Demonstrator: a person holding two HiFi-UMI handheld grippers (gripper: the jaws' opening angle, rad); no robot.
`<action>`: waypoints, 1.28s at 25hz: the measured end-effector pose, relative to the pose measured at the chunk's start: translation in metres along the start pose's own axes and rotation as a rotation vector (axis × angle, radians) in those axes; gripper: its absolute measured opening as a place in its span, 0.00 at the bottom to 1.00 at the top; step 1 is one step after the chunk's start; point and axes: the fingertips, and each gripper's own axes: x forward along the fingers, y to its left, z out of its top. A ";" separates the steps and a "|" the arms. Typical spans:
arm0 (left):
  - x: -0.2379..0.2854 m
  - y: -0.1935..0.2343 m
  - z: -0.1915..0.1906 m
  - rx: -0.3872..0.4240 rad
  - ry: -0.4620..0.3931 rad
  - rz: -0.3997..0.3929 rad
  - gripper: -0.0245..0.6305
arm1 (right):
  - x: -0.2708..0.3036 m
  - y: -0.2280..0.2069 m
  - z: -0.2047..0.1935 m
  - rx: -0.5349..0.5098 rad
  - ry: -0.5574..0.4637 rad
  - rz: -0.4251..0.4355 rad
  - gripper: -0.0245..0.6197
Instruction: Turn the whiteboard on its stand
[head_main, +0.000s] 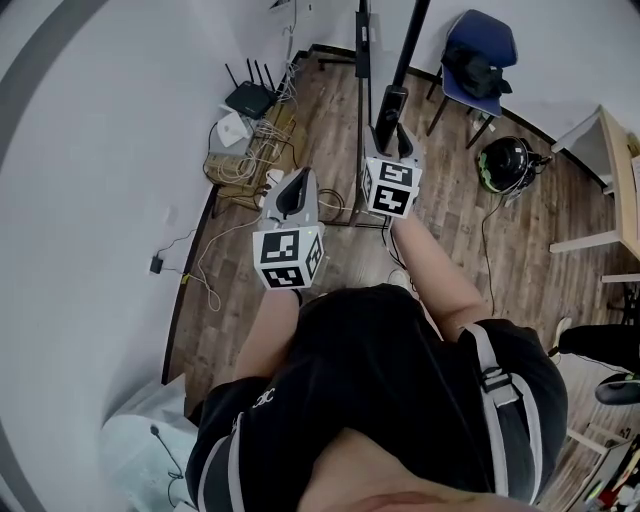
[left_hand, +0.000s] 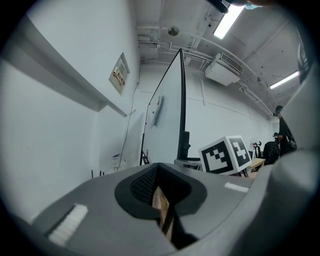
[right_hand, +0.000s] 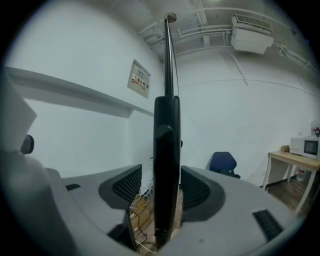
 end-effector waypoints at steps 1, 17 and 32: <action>-0.001 0.001 -0.001 -0.003 0.003 0.001 0.05 | 0.004 -0.001 -0.001 0.004 0.009 -0.009 0.38; -0.033 0.012 -0.021 -0.021 0.047 0.004 0.05 | 0.021 -0.011 -0.007 0.002 0.037 -0.041 0.34; -0.046 -0.017 -0.022 -0.005 0.031 0.011 0.05 | 0.014 -0.011 -0.010 -0.007 0.056 -0.031 0.34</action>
